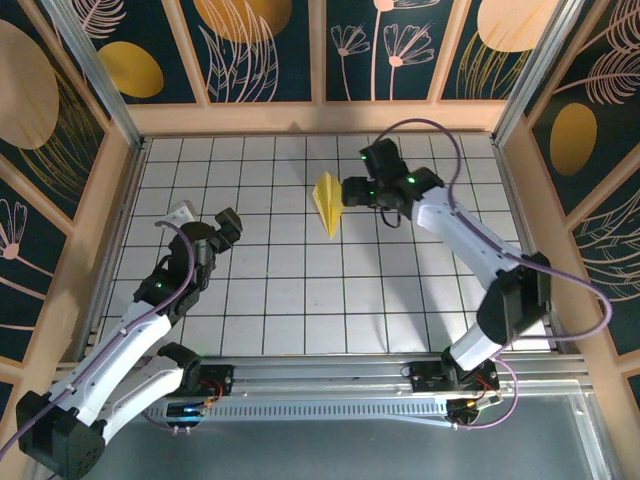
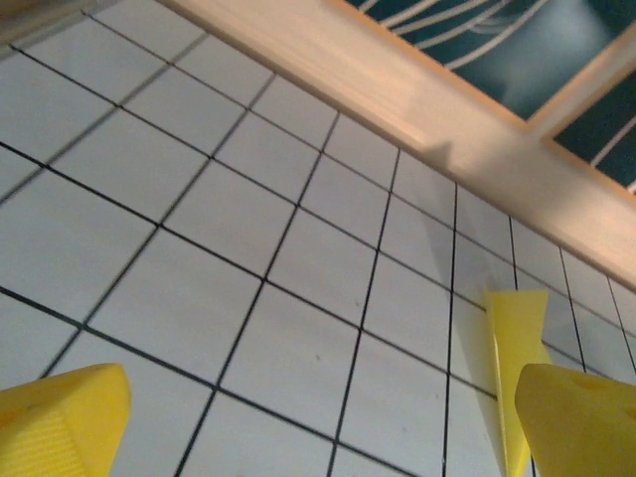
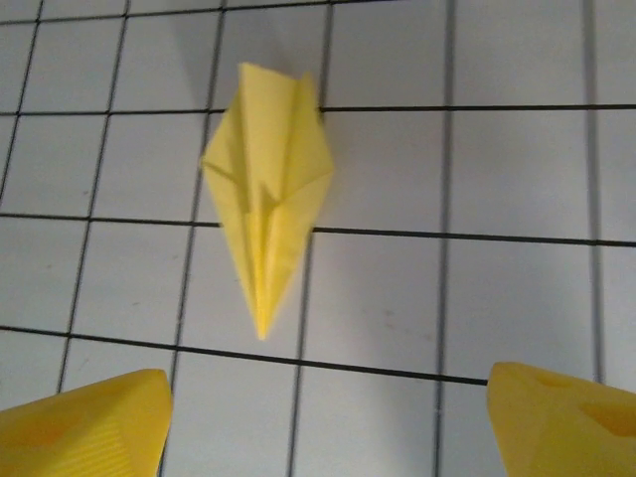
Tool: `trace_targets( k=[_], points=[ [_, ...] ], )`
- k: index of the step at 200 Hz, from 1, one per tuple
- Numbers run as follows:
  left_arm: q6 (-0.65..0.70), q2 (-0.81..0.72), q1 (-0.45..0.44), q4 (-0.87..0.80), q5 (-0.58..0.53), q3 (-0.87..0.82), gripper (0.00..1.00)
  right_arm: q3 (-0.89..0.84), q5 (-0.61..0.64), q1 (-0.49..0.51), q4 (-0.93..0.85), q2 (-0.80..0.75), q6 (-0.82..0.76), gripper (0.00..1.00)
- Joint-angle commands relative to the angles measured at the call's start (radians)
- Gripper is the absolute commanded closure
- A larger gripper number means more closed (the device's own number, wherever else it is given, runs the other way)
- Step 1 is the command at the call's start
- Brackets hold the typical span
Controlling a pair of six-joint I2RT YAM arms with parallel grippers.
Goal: Fold a paper plane with a square sheet of paper (fold left side to right side)
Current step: Place the paper plane at the top-center of the table, then reset both arms
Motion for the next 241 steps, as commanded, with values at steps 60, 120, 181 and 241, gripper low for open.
trace_targets(
  k=[60, 120, 181, 241],
  points=[
    [0.194, -0.040, 0.031, 0.100, -0.168, 0.031, 0.01, -0.532, 0.004, -0.275, 0.452, -0.439, -0.093, 0.01],
    [0.210, -0.066, 0.033, 0.079, -0.214, 0.030, 0.01, -0.783, 0.093, -0.391, 0.693, -0.597, -0.130, 0.01],
    [0.227, -0.077, 0.033, 0.037, -0.221, 0.044, 0.01, -0.968, 0.167, -0.478, 0.944, -0.577, -0.156, 0.01],
    [0.219, -0.083, 0.033, 0.019, -0.216, 0.035, 0.01, -1.158, 0.069, -0.534, 1.360, -0.481, -0.168, 0.01]
  ],
)
